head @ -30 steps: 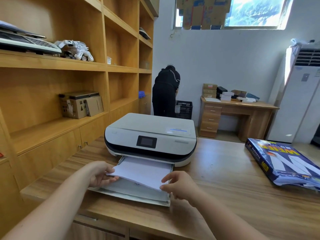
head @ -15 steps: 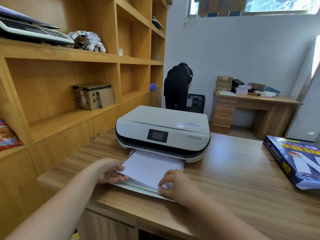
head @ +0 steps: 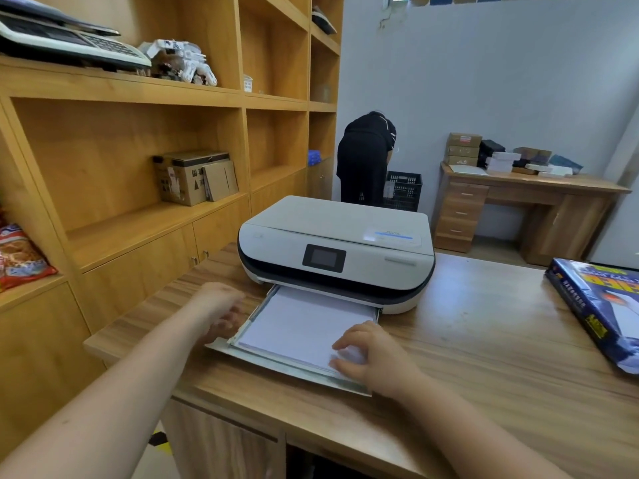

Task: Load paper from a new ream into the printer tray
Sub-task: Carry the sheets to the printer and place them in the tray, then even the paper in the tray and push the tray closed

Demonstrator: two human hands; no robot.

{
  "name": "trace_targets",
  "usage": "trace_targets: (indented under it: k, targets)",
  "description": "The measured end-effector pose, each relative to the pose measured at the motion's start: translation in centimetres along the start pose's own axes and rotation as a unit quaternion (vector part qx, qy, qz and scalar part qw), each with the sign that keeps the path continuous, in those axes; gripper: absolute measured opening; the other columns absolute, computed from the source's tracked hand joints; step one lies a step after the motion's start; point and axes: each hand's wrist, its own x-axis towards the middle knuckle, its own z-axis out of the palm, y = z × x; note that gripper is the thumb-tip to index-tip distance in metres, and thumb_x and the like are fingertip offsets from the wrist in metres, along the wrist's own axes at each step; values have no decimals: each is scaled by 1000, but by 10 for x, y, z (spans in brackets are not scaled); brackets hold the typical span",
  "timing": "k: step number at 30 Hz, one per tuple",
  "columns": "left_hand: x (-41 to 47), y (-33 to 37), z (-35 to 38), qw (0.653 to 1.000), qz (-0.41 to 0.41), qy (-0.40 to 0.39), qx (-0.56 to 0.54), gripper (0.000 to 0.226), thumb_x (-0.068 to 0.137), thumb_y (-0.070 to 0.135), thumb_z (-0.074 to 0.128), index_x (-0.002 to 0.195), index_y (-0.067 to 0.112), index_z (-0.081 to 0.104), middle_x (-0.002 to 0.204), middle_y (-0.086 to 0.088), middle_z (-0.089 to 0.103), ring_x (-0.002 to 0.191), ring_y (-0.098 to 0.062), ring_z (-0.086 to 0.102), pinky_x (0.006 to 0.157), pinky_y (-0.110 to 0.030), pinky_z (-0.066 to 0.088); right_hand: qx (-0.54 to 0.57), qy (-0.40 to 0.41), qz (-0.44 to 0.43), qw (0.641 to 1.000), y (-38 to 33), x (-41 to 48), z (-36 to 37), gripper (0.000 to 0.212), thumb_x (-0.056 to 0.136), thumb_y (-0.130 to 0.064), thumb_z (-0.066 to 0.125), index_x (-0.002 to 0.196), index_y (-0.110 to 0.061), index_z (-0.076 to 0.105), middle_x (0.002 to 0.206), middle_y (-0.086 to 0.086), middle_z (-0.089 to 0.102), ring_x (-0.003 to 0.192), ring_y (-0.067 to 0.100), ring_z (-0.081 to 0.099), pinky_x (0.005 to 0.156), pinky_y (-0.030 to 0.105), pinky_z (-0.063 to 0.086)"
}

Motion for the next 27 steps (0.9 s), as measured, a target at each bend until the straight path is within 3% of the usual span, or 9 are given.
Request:
trace_targets:
  k: [3, 6, 10, 14, 17, 22, 27]
  targets:
    - [8, 1, 15, 995, 65, -4, -81, 20, 98, 20, 48, 106, 13, 65, 101, -8, 69, 95, -23, 63, 82, -37, 54, 40, 55, 49, 996, 14, 6, -6, 17, 86, -34, 66, 103, -34, 69, 97, -29, 56, 99, -3, 50, 82, 15, 40]
    - [18, -2, 21, 988, 82, -33, -129, 30, 100, 23, 38, 112, 12, 64, 105, -9, 70, 100, -22, 64, 81, -31, 52, 109, 120, 120, 979, 24, 13, -16, 37, 86, -2, 54, 100, -35, 64, 99, -21, 62, 95, -1, 55, 76, 10, 41]
    - [38, -18, 21, 981, 132, -52, -134, 40, 101, 25, 29, 111, 14, 67, 102, -9, 74, 103, -23, 66, 89, -33, 52, 183, 197, 199, 942, 37, 14, -21, 48, 82, 13, 41, 104, -24, 61, 95, -6, 69, 83, -11, 60, 73, 12, 47]
    - [52, -29, 22, 976, 164, -88, -109, 45, 102, 28, 25, 109, 17, 68, 103, -3, 75, 105, -20, 66, 87, -34, 49, 233, 226, 249, 913, 44, 9, -19, 54, 80, 17, 34, 117, -17, 53, 101, 7, 71, 77, -15, 62, 60, 2, 43]
    - [56, -35, 23, 974, 178, -97, -103, 49, 102, 28, 20, 110, 21, 68, 105, 0, 75, 105, -16, 65, 86, -32, 46, 235, 206, 263, 913, 43, 7, -20, 59, 81, 17, 35, 128, -14, 49, 102, 7, 72, 74, -24, 57, 56, 0, 40]
    - [58, -36, 25, 972, 185, -96, -110, 51, 102, 26, 17, 116, 18, 66, 106, 0, 75, 103, -12, 66, 88, -32, 47, 192, 187, 267, 926, 43, 6, -17, 64, 79, 12, 39, 132, -21, 50, 70, -19, 73, 75, -23, 57, 59, 0, 39]
    - [57, -38, 25, 970, 191, -103, -112, 52, 94, 31, 20, 118, 19, 65, 106, 0, 75, 107, -16, 65, 95, -36, 47, 165, 180, 246, 938, 40, 5, -16, 65, 79, 10, 43, 135, -23, 49, 67, -32, 69, 84, -23, 56, 67, -3, 37]
